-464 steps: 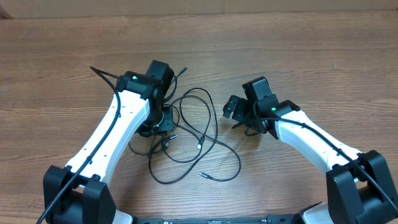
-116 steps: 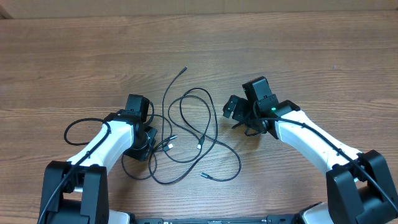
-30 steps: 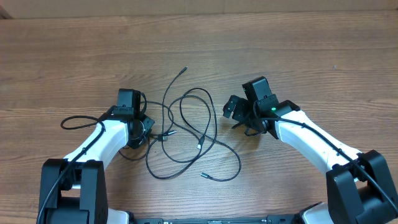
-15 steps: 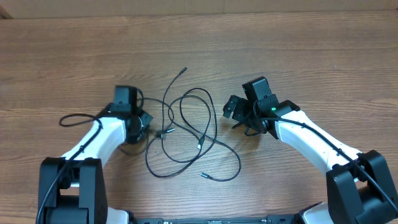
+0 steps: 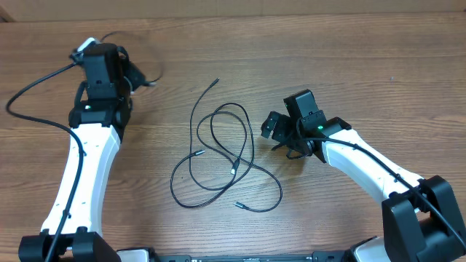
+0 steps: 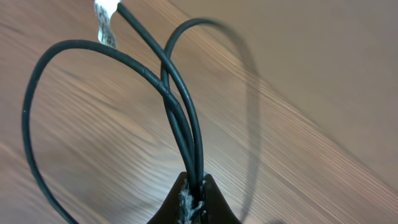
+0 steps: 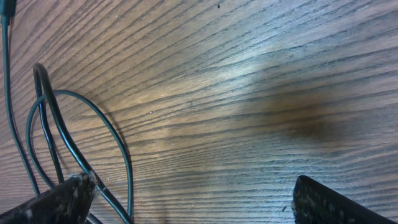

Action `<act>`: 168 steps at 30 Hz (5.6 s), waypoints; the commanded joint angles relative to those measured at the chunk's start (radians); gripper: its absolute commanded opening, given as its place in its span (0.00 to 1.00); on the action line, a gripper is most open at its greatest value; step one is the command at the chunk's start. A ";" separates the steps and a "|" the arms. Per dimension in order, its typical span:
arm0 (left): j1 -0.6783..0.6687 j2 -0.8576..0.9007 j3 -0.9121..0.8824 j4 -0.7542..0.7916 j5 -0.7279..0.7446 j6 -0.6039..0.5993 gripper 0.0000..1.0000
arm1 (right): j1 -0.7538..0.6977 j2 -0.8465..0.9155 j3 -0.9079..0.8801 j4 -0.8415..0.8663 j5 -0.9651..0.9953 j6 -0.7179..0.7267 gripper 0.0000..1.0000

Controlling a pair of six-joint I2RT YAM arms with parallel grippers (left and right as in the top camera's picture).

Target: Untangle cables

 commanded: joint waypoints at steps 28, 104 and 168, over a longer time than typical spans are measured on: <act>0.332 0.421 0.045 0.078 0.416 0.133 1.00 | -0.001 0.005 -0.002 0.003 -0.001 0.001 1.00; -0.670 0.198 -0.328 -0.399 0.402 0.692 0.73 | -0.001 0.005 -0.002 0.003 -0.001 0.001 1.00; -0.555 0.200 -0.452 0.451 0.007 0.865 0.27 | -0.001 0.005 -0.002 0.003 -0.001 0.001 1.00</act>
